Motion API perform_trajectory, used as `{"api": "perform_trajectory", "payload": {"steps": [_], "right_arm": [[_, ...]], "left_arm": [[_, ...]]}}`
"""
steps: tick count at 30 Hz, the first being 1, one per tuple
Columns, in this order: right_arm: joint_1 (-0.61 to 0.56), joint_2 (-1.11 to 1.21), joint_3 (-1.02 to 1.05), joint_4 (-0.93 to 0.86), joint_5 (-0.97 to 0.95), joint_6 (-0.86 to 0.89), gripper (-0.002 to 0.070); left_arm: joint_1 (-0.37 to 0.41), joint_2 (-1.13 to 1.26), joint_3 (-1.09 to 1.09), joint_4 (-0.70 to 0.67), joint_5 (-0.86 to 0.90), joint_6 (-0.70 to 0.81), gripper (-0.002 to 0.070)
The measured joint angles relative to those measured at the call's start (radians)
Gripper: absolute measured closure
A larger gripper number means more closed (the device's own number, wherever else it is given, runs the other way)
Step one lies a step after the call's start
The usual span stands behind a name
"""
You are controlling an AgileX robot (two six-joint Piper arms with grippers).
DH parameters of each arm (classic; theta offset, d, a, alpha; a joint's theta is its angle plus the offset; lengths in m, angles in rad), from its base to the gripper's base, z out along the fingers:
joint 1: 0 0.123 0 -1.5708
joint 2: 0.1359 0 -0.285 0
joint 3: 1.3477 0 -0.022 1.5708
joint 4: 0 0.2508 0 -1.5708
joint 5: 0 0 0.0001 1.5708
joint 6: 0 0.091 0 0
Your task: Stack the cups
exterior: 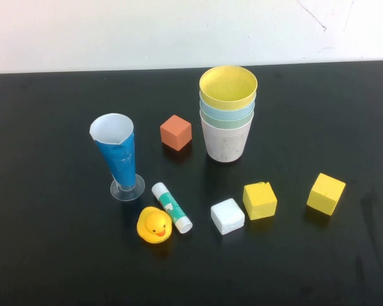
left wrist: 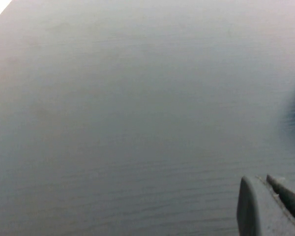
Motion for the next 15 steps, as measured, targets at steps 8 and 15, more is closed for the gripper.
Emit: {"api": "perform_trajectory", "payload": {"steps": [8, 15], "right_arm": [[0.0, 0.0, 0.0, 0.0, 0.0, 0.0, 0.0679], [0.0, 0.0, 0.0, 0.0, 0.0, 0.0, 0.0679]], "left_arm": [[0.0, 0.0, 0.0, 0.0, 0.0, -0.006, 0.0676], [0.0, 0.0, 0.0, 0.0, 0.0, -0.006, 0.0676]]}}
